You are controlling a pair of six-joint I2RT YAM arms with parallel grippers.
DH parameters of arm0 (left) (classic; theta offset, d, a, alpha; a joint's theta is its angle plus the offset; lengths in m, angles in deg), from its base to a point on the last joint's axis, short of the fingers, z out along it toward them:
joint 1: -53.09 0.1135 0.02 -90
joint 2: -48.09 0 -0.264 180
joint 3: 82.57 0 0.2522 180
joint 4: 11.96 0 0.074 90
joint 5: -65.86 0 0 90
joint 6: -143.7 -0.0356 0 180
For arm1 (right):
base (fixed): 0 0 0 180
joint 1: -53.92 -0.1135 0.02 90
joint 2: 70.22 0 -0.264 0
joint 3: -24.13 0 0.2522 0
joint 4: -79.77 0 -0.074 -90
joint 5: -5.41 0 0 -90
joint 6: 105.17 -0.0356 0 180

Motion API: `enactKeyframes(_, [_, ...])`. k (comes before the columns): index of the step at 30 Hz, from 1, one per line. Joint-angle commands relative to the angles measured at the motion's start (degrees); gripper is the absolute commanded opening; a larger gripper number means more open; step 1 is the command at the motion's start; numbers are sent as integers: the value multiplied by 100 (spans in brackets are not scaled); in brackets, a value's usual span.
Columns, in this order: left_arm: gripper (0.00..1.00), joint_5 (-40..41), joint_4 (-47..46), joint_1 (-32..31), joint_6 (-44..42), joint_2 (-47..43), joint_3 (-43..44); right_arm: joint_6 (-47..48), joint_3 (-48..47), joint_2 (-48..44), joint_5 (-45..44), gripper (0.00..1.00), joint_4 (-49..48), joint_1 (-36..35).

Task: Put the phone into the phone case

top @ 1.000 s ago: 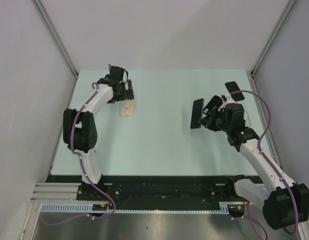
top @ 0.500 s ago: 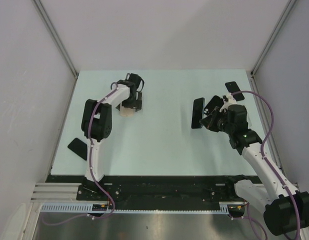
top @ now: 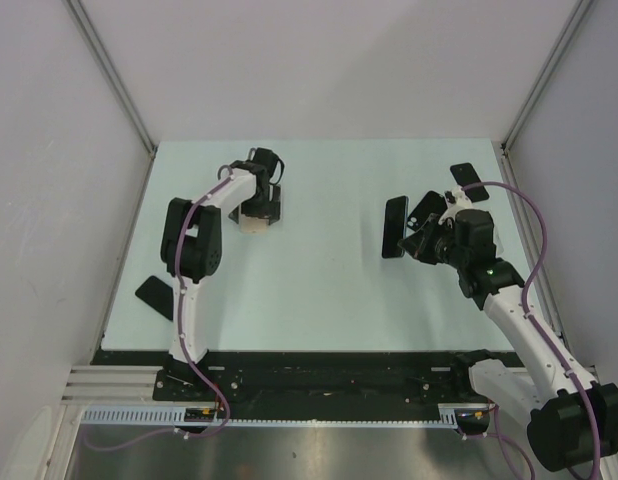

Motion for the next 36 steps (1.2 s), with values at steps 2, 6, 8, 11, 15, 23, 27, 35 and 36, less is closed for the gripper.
enactKeyframes(2, [91, -174, -213, 154, 56, -125, -342, 6, 47, -308, 86, 0, -271, 7])
enactKeyframes(6, [77, -401, -231, 163, 56, -212, -483, -56, 74, -344, 156, 0, -342, 7])
enactKeyframes(8, [73, -717, -361, 163, 82, -344, -710, -64, 82, -379, 157, 0, -333, 7])
enactKeyframes(11, [66, -1745, -834, 259, 231, -1009, -1323, -82, 74, -414, 139, 0, -281, 16])
enactKeyframes(15, [61, -3703, -1811, 356, 591, -1829, -2362, -99, 82, -493, 122, 0, -237, 7])
enactKeyframes(23, [80, -2906, -1700, 436, 575, -2524, -2708, -178, 117, -546, 121, 0, -272, -37])
enactKeyframes(27, [94, -1487, -1234, 436, 75, -2218, -1944, -214, 144, -625, 86, 0, -245, -98])
enactKeyframes(35, [100, -675, -609, 444, -541, -785, -309, -223, 144, -687, -2, 0, -271, -169])
enactKeyframes(36, [100, -675, -600, 444, -603, -732, -246, -223, 152, -669, 16, 0, -280, -169])
